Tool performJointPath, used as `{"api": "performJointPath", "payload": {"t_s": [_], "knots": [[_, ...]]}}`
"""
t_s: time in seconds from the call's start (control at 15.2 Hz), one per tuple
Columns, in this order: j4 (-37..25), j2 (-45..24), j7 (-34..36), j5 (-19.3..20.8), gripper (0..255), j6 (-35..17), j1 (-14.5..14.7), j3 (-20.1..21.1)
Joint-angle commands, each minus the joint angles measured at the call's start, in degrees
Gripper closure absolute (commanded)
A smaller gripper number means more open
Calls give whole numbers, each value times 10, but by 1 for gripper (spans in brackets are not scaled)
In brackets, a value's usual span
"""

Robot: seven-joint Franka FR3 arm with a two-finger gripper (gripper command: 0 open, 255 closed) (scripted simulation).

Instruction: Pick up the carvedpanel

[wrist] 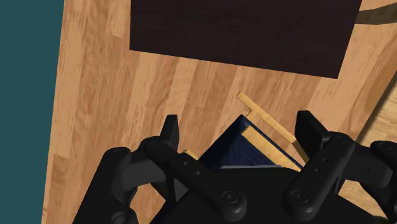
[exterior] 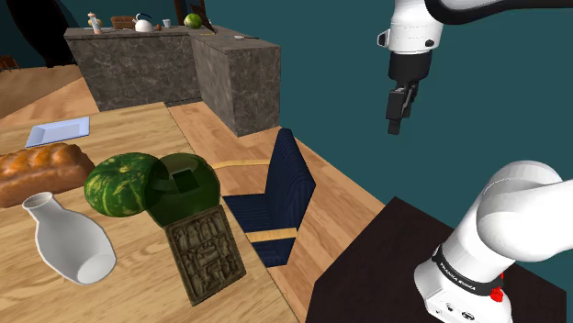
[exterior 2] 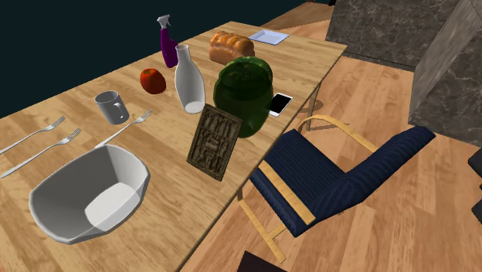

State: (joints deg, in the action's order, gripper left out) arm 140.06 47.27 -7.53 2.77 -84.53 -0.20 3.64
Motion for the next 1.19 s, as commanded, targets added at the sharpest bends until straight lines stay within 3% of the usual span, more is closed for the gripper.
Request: {"api": "performJointPath", "payload": {"t_s": [0.0,0.59,1.12], "knots": [[0,0,0,0,0,0,0,0],[69,-105,-135,-102,0,-210,59,-83],[60,-254,-314,-258,0,-348,148,-147]]}}
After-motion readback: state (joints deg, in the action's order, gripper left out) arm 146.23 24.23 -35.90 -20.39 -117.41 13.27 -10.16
